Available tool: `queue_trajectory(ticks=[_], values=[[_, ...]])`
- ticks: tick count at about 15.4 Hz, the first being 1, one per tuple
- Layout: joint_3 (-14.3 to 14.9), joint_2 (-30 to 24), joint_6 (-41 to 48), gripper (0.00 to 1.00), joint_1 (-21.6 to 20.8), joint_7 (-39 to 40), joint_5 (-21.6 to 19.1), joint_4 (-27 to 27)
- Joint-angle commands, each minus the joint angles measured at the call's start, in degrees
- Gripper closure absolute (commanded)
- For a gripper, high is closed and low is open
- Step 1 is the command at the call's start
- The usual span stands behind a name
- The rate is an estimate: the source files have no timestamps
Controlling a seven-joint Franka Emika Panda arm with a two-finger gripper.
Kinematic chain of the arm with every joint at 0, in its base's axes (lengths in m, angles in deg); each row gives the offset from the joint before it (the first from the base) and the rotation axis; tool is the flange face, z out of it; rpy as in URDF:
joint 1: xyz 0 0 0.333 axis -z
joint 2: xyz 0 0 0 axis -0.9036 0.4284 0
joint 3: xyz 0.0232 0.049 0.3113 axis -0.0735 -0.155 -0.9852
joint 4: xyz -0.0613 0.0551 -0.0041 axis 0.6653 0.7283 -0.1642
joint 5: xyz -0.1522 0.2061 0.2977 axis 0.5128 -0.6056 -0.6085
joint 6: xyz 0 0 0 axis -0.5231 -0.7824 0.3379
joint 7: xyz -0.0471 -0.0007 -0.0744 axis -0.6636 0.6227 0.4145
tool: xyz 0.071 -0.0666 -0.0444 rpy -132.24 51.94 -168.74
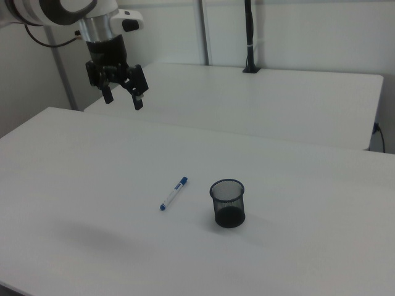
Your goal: Insert the marker
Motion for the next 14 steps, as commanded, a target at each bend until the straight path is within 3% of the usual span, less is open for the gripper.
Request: queue_trajectory(ticks=[1, 14], values=[[0.61, -0.46, -0.60, 0.00, -0.97, 0.35, 0.83, -0.45], [0.61, -0.46, -0.60, 0.00, -1.23, 1.13, 0.91, -0.98]])
